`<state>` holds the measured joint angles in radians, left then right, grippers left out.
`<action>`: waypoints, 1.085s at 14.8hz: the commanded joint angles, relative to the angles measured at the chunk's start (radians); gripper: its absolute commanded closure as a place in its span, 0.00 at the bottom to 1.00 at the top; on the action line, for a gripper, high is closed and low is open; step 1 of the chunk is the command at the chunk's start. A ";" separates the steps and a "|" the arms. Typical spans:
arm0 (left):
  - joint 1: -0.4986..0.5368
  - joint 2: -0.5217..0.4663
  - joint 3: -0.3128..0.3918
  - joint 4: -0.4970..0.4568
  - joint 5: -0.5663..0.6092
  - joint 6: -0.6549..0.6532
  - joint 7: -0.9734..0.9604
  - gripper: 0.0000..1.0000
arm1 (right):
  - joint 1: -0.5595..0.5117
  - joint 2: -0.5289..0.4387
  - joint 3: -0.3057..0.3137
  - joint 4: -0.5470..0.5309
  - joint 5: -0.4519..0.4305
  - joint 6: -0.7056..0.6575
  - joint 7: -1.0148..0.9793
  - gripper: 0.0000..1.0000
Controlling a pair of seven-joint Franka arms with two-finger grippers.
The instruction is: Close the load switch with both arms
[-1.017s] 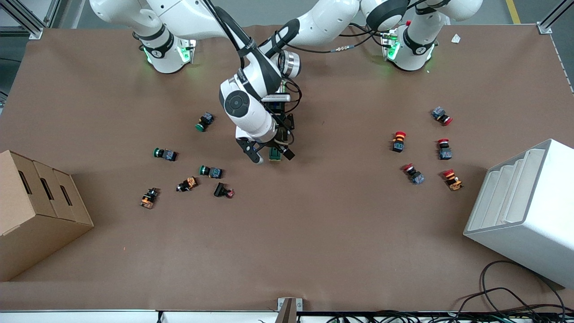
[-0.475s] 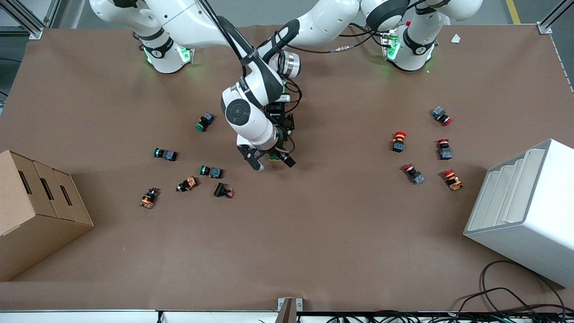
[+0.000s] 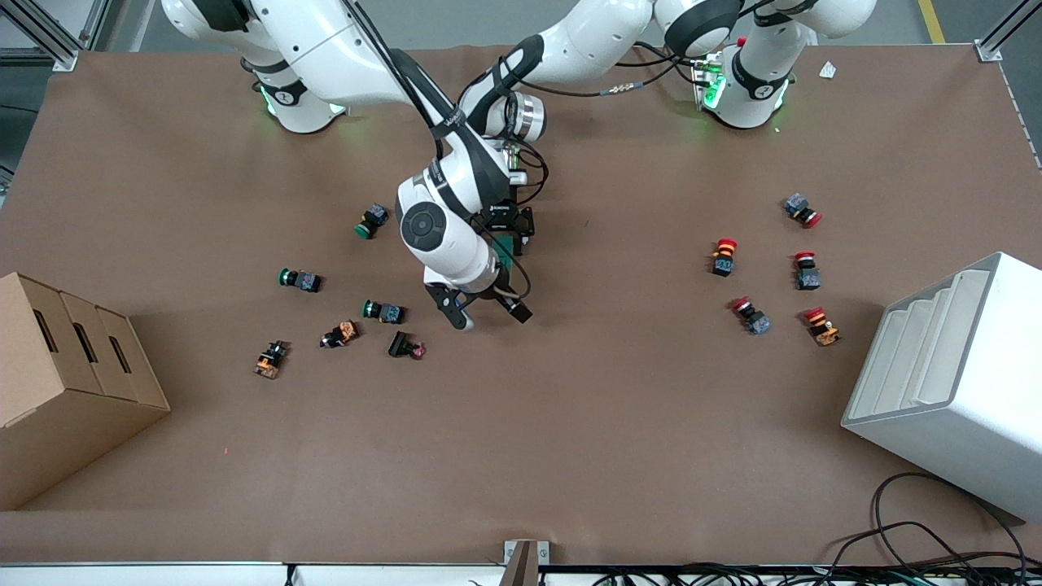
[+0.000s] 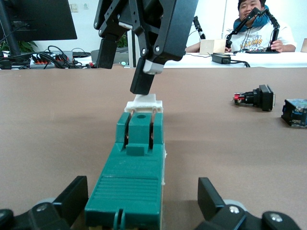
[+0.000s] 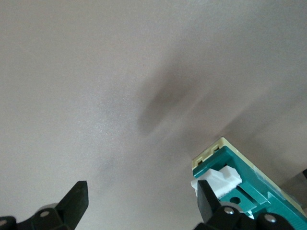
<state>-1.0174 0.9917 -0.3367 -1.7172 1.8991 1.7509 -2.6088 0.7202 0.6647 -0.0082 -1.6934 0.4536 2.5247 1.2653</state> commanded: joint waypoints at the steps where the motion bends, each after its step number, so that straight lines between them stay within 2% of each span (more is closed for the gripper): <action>1: 0.013 0.027 0.005 0.027 -0.002 0.013 0.006 0.00 | -0.024 0.016 0.008 0.018 0.019 -0.012 -0.072 0.00; 10: 0.014 0.025 0.005 0.024 -0.015 0.013 0.016 0.00 | -0.064 0.049 0.007 0.015 0.010 -0.018 -0.176 0.00; 12: 0.016 0.025 0.005 0.021 -0.015 0.012 0.018 0.00 | -0.090 0.032 -0.004 0.040 -0.018 -0.085 -0.194 0.00; 14: 0.016 0.025 0.005 0.021 -0.015 0.012 0.018 0.00 | -0.139 0.020 -0.019 0.054 -0.088 -0.148 -0.303 0.00; 16: 0.019 0.015 0.005 0.016 -0.015 0.013 0.039 0.00 | -0.201 -0.037 -0.027 0.052 -0.107 -0.237 -0.453 0.00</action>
<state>-1.0131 0.9919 -0.3360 -1.7148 1.8971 1.7510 -2.6069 0.5892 0.6958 -0.0424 -1.6296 0.3759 2.3735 0.9408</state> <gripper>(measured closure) 0.000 0.000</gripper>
